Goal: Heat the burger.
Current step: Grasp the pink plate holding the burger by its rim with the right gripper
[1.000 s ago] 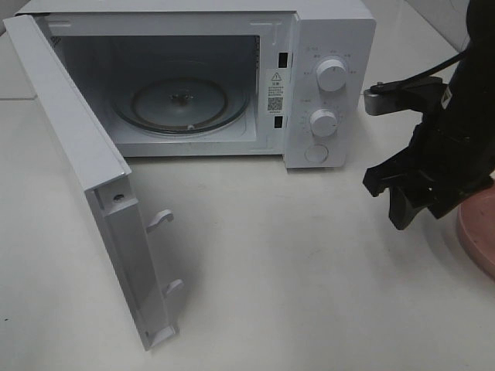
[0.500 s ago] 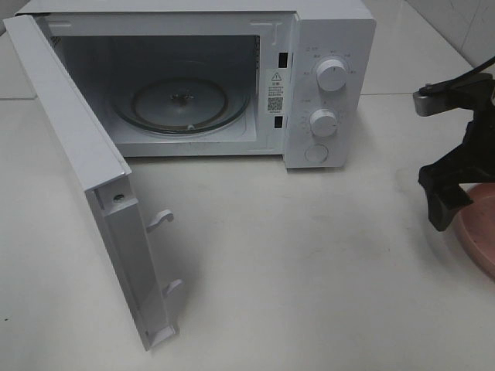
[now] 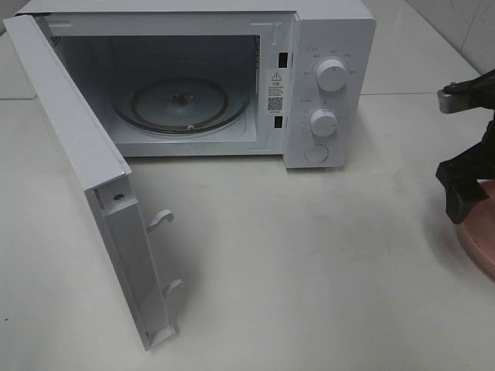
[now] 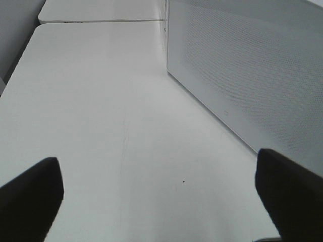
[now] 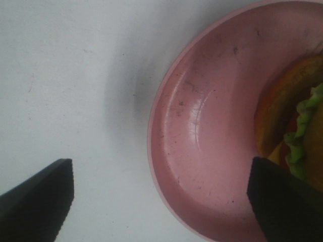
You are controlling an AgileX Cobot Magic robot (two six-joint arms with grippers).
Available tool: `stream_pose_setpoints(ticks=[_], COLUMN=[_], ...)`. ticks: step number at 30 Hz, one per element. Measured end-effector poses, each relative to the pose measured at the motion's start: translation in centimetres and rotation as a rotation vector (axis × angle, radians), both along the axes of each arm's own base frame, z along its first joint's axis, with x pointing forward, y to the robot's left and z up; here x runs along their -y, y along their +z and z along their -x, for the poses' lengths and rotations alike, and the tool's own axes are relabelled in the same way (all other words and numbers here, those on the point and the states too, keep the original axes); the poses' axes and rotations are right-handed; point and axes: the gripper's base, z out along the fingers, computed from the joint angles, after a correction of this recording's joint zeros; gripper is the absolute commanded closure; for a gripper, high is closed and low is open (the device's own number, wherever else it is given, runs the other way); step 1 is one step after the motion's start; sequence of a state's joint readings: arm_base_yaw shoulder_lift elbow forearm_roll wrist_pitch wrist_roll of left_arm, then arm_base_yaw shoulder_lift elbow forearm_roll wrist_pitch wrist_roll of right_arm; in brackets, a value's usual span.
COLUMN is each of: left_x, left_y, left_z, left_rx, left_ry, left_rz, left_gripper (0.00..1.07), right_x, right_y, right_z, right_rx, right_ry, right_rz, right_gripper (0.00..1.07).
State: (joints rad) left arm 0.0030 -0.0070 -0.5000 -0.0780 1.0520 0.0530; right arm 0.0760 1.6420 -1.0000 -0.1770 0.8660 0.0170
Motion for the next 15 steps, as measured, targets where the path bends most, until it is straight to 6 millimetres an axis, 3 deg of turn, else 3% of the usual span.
stream_pose_setpoints(ticks=[15], left_x=[0.0], left_y=[0.0], left_z=[0.0], left_rx=[0.001], left_ry=[0.0], left_rz=[0.0], left_gripper=[0.09], right_x=[-0.2], right_y=[-4.6], right_z=[-1.5], right_rx=[-0.08], right_ry=[0.015], right_rz=[-0.002], right_gripper=[0.23])
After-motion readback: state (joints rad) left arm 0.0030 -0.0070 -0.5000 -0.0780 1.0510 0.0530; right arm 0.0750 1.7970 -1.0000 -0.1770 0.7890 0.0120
